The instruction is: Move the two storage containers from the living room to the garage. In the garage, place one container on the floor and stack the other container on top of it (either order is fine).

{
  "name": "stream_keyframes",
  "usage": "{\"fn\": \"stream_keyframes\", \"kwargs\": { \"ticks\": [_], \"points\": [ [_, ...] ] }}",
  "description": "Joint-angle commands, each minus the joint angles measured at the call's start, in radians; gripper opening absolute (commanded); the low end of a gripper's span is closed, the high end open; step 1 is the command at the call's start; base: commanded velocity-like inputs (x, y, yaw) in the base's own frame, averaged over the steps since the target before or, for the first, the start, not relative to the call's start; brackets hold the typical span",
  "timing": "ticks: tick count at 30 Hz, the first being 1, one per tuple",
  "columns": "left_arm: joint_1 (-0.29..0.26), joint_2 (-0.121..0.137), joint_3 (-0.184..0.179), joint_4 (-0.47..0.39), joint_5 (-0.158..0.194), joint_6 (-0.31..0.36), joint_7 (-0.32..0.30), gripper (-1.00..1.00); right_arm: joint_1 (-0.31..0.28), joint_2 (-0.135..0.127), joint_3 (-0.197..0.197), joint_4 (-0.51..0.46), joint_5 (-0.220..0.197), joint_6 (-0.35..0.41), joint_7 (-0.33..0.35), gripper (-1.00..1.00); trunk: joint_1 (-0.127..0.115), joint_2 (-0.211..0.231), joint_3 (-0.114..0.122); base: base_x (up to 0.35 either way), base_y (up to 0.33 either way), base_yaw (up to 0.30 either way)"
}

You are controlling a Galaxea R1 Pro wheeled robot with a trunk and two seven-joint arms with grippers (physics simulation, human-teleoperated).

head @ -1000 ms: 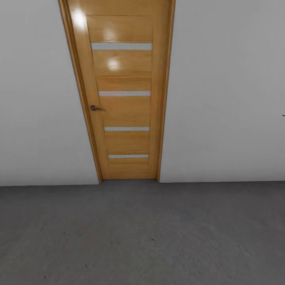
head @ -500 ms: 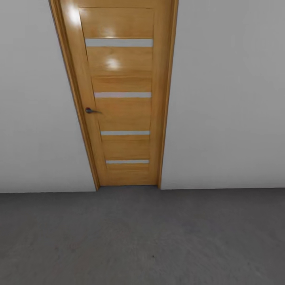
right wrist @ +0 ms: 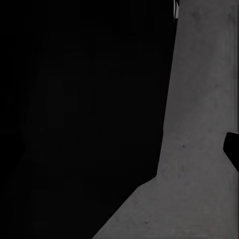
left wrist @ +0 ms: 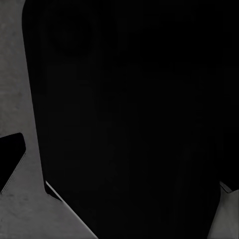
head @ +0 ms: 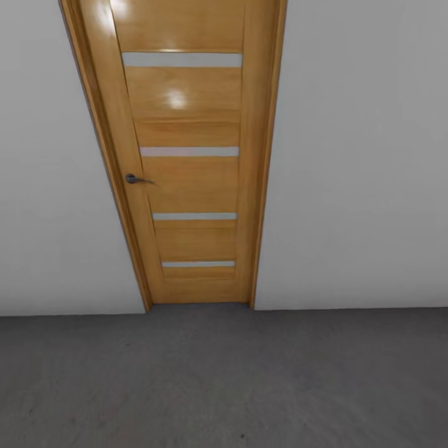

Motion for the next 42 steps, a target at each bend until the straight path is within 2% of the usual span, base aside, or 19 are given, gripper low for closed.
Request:
{"fn": "stream_keyframes", "kwargs": {
  "ticks": [1,13,25,42],
  "points": [
    [-0.001,0.0,0.0,0.001,0.001,-0.004,0.0,1.0,0.0,0.0,0.003,0.0,0.001,0.0,-0.001,1.0,0.001,0.0,-0.001,0.346,0.0,0.0],
    [0.0,0.0,0.0,0.001,0.002,-0.004,0.0,1.0,0.0,0.0,0.004,0.0,0.001,0.0,-0.001,1.0,0.001,0.0,0.0,0.346,0.0,0.0],
    [-0.001,0.0,0.001,0.001,0.002,-0.004,-0.001,1.0,-0.001,0.0,0.005,0.0,0.001,0.0,-0.001,1.0,0.001,0.0,0.011,0.346,-0.007,0.0],
    [-0.001,0.0,0.001,0.001,0.001,-0.004,-0.001,1.0,0.0,0.0,0.006,0.0,0.001,0.0,-0.001,1.0,0.001,0.0,0.016,0.34,-0.089,-0.015]
  ]
}}
